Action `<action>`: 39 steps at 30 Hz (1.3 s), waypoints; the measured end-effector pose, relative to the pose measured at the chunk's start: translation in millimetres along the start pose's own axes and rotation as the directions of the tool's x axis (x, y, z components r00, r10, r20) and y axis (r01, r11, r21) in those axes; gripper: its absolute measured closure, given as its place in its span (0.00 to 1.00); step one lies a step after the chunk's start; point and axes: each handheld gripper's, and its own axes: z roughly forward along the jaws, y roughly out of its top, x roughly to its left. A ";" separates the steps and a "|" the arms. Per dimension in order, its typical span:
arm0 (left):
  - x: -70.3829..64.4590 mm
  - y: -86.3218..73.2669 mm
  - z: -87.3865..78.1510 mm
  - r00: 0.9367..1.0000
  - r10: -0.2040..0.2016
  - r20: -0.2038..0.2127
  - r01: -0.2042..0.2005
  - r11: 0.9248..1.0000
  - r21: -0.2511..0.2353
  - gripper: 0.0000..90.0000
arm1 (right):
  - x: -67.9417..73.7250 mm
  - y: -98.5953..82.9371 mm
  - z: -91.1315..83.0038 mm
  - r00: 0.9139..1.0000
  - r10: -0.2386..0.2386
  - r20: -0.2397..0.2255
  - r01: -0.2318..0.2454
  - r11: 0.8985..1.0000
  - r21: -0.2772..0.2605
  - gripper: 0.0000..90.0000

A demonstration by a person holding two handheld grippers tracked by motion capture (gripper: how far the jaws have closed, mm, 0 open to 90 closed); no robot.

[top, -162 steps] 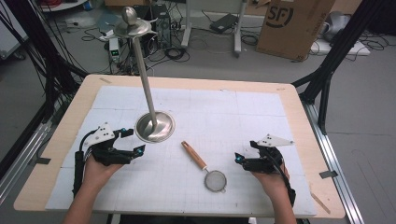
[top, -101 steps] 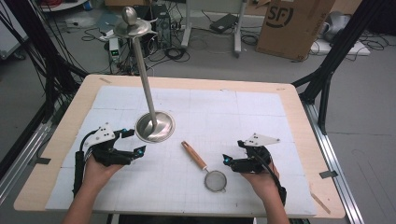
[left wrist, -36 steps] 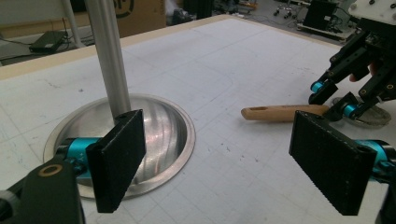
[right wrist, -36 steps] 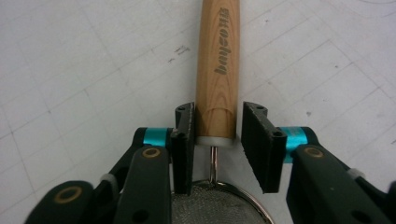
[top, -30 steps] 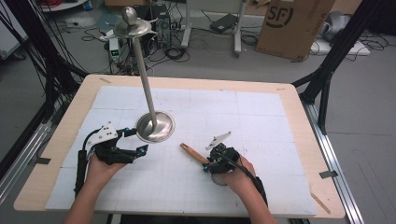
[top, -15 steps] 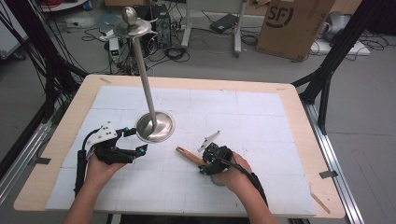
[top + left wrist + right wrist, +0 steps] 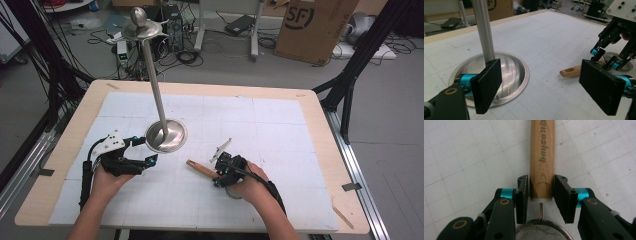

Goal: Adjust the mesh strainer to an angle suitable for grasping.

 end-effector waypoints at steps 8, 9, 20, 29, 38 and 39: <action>-0.8 -0.4 1.5 1.000 -0.002 0.002 0.002 1.000 0.001 0.21 | 3.4 10.3 1.7 1.000 -0.017 0.020 0.015 0.997 0.077 0.71; -0.8 -0.4 1.6 1.000 -0.001 0.000 0.001 1.000 0.002 0.21 | 4.1 11.5 1.8 0.999 -0.020 0.025 0.017 0.996 0.087 0.71; -0.5 0.4 2.5 1.000 -0.001 0.001 0.001 1.000 0.001 0.21 | 12.9 12.0 2.0 0.997 -0.026 0.077 0.019 0.996 0.089 0.76; 0.4 0.5 1.3 1.000 -0.002 -0.001 0.002 1.000 -0.002 0.21 | 10.6 8.7 -1.4 0.997 -0.025 0.078 0.022 0.999 0.044 0.76; 0.3 1.2 0.2 1.000 -0.001 -0.003 0.001 1.000 -0.004 0.21 | 3.6 4.3 -18.9 0.997 0.010 0.078 -0.003 0.996 -0.088 0.76; 0.3 1.2 0.1 1.000 -0.001 -0.003 0.001 1.000 -0.005 0.21 | 2.8 3.0 -21.7 0.997 0.018 0.077 -0.010 0.995 -0.104 0.76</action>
